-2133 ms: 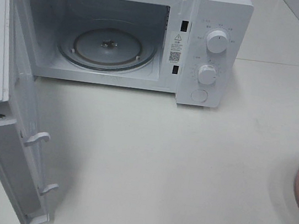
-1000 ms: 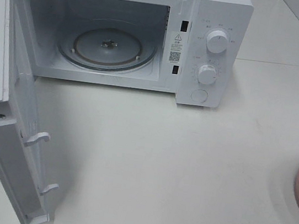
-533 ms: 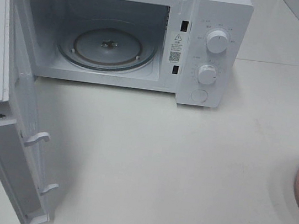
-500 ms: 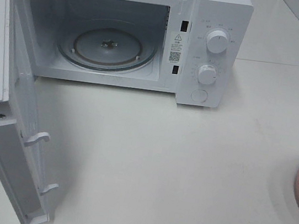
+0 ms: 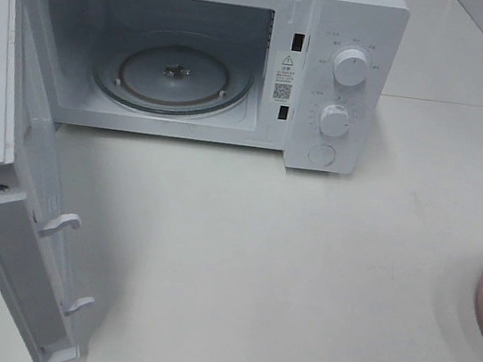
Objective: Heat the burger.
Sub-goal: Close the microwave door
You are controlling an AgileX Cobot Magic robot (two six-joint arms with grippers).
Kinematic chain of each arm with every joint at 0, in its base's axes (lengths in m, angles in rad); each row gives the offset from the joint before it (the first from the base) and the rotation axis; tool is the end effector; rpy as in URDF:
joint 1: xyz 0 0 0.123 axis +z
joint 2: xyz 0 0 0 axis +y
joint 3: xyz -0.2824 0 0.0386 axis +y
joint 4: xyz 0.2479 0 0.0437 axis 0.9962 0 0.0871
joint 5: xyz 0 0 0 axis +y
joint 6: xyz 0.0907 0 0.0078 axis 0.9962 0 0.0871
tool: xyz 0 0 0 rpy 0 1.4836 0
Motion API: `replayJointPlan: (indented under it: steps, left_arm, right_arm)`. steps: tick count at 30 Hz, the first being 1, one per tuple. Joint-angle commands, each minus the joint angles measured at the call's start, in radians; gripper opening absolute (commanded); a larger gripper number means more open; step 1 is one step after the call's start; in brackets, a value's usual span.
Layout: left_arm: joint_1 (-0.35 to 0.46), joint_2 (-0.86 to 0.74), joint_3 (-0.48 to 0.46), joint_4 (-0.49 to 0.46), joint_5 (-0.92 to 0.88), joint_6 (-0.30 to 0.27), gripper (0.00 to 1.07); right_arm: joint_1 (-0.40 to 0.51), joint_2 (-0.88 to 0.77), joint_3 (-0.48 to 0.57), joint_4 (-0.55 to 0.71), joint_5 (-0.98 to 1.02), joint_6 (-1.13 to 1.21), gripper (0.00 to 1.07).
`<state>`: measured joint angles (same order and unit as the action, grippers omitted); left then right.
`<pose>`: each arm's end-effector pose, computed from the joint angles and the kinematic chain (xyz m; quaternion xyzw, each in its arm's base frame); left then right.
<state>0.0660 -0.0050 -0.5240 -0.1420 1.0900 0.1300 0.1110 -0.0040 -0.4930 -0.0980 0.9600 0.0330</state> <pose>-0.0094 -0.0121 0.2820 0.0320 0.8506 -0.0196 0.5245 -0.0002 -0.0074 0.2838 -0.0328 0.8251 -0.0084 0.5640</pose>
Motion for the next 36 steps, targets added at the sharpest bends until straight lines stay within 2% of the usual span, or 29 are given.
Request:
replayJointPlan:
  steps: [1, 36]
  left_arm:
    - [0.002, -0.004, 0.0, -0.001, -0.01, -0.001, 0.98]
    - [0.002, -0.004, 0.0, -0.011, -0.015, -0.001, 0.98]
  right_arm:
    - [-0.007, -0.025, 0.0, 0.002, 0.0, 0.0, 0.75]
    - [-0.007, -0.025, 0.0, 0.002, 0.0, 0.0, 0.75]
